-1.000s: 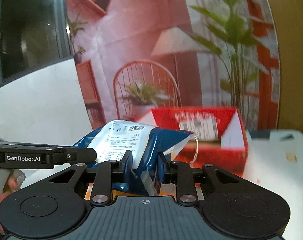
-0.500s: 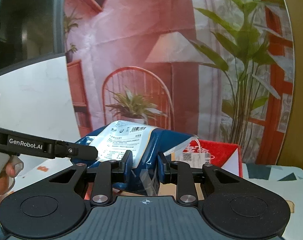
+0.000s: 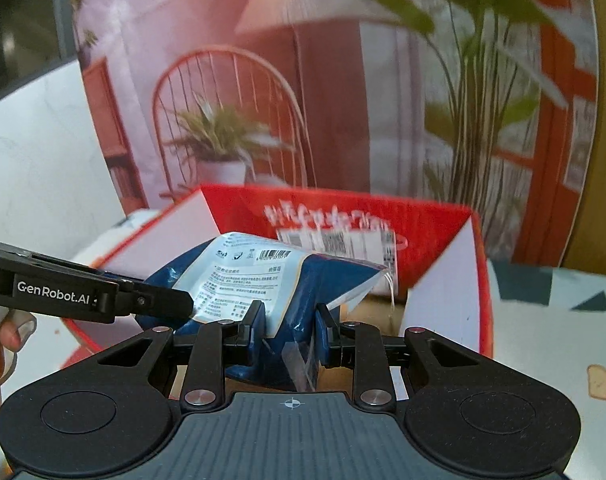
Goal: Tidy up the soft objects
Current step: 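Lower the blue package into the red box and open the left gripper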
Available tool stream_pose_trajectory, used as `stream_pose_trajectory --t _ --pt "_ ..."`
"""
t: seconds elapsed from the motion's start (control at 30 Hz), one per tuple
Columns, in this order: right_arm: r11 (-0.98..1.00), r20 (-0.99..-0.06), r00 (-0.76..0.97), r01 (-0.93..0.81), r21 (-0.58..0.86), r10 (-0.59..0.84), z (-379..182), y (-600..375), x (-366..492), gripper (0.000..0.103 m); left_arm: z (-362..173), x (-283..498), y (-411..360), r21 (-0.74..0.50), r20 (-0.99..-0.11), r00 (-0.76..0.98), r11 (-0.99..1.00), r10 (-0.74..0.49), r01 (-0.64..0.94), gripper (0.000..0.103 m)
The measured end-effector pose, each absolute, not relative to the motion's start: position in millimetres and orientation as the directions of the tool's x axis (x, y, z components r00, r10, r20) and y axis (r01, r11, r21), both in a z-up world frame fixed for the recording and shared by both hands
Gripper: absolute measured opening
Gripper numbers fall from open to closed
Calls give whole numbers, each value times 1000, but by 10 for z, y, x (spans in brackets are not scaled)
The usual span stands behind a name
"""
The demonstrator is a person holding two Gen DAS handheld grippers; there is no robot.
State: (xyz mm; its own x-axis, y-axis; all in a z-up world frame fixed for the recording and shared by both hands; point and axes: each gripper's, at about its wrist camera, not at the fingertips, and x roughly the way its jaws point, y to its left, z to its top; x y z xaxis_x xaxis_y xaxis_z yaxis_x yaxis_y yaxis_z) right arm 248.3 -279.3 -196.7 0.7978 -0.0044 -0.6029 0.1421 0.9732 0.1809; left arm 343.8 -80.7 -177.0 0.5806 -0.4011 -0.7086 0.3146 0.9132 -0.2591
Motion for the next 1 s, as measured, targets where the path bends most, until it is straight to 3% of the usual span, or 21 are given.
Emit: stream_pose_trajectory --t 0.33,0.53,0.8,1.0 --pt "953 -685 728 195 231 17 -2194 -2896 2647 24 -1933 3546 -896 -227 -753 545 922 -370 313 33" --pt "950 -711 703 233 208 -16 -2186 -2869 2622 26 -1892 3488 -913 -193 -752 563 931 -344 311 40" --pt "947 -705 706 268 174 -70 -2059 -2836 2503 33 -1708 3322 -744 -156 -719 620 942 -314 296 45" --pt "948 -688 717 284 147 -108 -1898 -2759 2376 49 -1585 3115 -668 -108 -692 661 946 -291 304 51"
